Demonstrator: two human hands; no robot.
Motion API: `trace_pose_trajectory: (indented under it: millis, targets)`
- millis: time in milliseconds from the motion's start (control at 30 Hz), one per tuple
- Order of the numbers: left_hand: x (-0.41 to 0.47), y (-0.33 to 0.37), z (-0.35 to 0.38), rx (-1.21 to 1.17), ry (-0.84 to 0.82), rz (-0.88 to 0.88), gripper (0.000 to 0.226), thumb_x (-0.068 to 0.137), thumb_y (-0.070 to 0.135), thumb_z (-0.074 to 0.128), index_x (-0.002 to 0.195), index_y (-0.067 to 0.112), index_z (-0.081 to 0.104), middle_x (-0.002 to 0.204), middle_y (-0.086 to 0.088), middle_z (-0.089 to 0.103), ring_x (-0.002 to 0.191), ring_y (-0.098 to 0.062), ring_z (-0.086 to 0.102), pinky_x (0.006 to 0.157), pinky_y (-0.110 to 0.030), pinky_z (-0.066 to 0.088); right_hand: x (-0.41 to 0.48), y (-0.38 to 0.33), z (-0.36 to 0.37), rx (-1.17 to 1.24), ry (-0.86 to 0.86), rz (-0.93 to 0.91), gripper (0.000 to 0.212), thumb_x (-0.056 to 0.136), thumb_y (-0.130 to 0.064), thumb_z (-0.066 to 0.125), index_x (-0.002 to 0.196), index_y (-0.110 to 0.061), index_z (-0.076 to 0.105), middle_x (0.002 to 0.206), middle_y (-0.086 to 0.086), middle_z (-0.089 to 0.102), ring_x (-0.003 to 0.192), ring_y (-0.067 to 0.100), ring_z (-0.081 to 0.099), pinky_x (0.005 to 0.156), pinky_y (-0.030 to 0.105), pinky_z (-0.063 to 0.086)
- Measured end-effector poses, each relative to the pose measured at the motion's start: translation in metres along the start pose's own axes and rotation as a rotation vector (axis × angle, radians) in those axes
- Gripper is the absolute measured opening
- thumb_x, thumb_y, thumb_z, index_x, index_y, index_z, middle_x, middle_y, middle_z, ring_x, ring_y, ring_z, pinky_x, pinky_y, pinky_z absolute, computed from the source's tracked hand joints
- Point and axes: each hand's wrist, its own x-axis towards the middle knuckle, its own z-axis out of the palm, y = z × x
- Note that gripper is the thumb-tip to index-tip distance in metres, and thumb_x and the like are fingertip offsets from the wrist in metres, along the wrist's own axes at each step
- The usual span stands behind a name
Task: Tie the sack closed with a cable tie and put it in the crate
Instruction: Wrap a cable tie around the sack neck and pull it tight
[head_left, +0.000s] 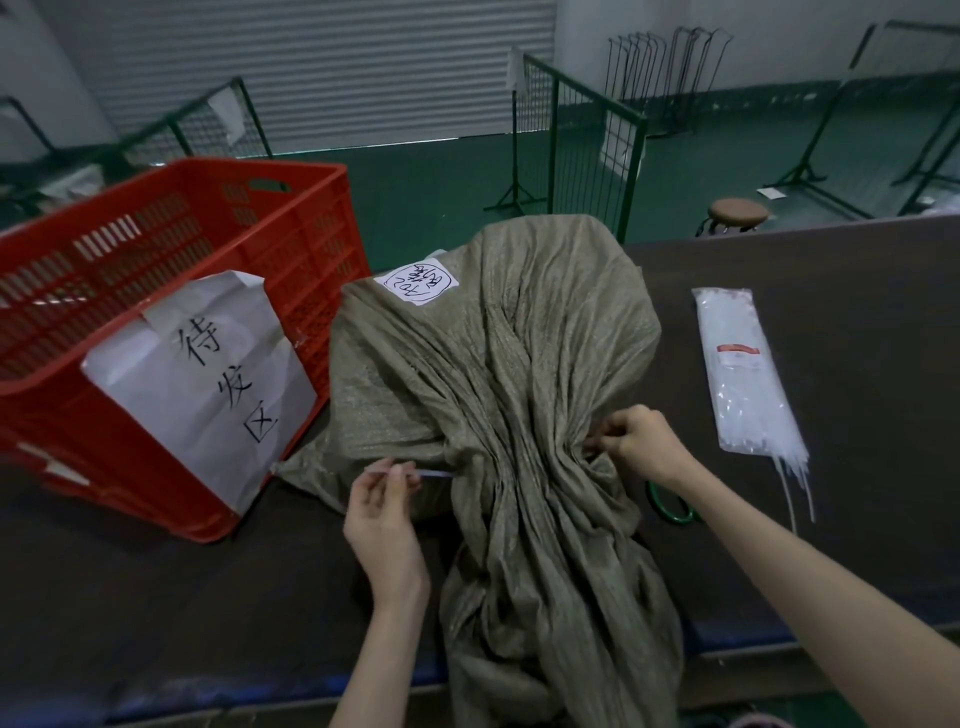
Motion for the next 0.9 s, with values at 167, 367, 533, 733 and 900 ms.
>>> trace_pose_trajectory:
  millis: [167, 367, 533, 733, 900]
  targets:
    - [-0.001, 0.008, 0.010, 0.157, -0.171, 0.113, 0.013, 0.090, -0.001, 0.057, 0.083, 0.006, 0.066, 0.079, 0.000, 0.067, 0.073, -0.005, 0.063, 0.072, -0.017, 0.052, 0.003, -0.012, -0.022, 0.265, -0.115, 0.129, 0.022, 0.077, -0.001, 0.063, 0.057, -0.012, 0.063, 0.047, 0.000, 0.060, 0.046, 0.010, 0.048, 0.050, 0.024, 0.038]
    - [0.010, 0.014, 0.022, 0.375, -0.314, 0.315, 0.011, 0.090, 0.004, 0.060, 0.084, 0.011, 0.068, 0.085, -0.007, 0.069, 0.083, -0.021, 0.067, 0.079, -0.029, 0.053, -0.001, -0.023, -0.050, 0.508, -0.517, 0.173, 0.022, 0.078, 0.011, 0.053, 0.083, -0.004, 0.068, 0.067, 0.011, 0.063, 0.049, 0.013, 0.049, 0.045, 0.019, 0.042]
    - [0.020, 0.019, 0.043, 0.483, -0.344, 0.476, 0.014, 0.095, 0.008, 0.052, 0.088, 0.008, 0.064, 0.083, -0.004, 0.069, 0.077, -0.010, 0.068, 0.074, -0.026, 0.053, 0.004, -0.026, -0.068, 0.774, -0.550, 0.195, 0.027, 0.085, 0.010, 0.043, 0.083, 0.001, 0.068, 0.067, 0.008, 0.058, 0.051, 0.012, 0.055, 0.044, 0.020, 0.049]
    - [0.035, 0.019, 0.068, 0.479, -0.356, 0.460, 0.014, 0.098, 0.010, 0.045, 0.088, 0.014, 0.055, 0.083, 0.000, 0.069, 0.073, -0.009, 0.066, 0.071, -0.025, 0.054, 0.004, -0.019, -0.068, 1.044, -0.522, 0.166, 0.051, 0.076, 0.021, 0.026, 0.080, 0.004, 0.073, 0.071, 0.019, 0.070, 0.066, 0.024, 0.071, 0.067, 0.035, 0.060]
    - [0.046, 0.013, 0.083, 0.539, -0.370, 0.484, 0.011, 0.100, 0.012, 0.041, 0.092, 0.010, 0.048, 0.077, 0.007, 0.067, 0.070, -0.006, 0.065, 0.070, -0.026, 0.053, 0.015, -0.014, -0.063, 1.111, -0.422, 0.054, 0.038, 0.053, 0.000, 0.078, 0.091, -0.003, 0.075, 0.091, 0.015, 0.074, 0.083, 0.023, 0.073, 0.078, 0.030, 0.058]
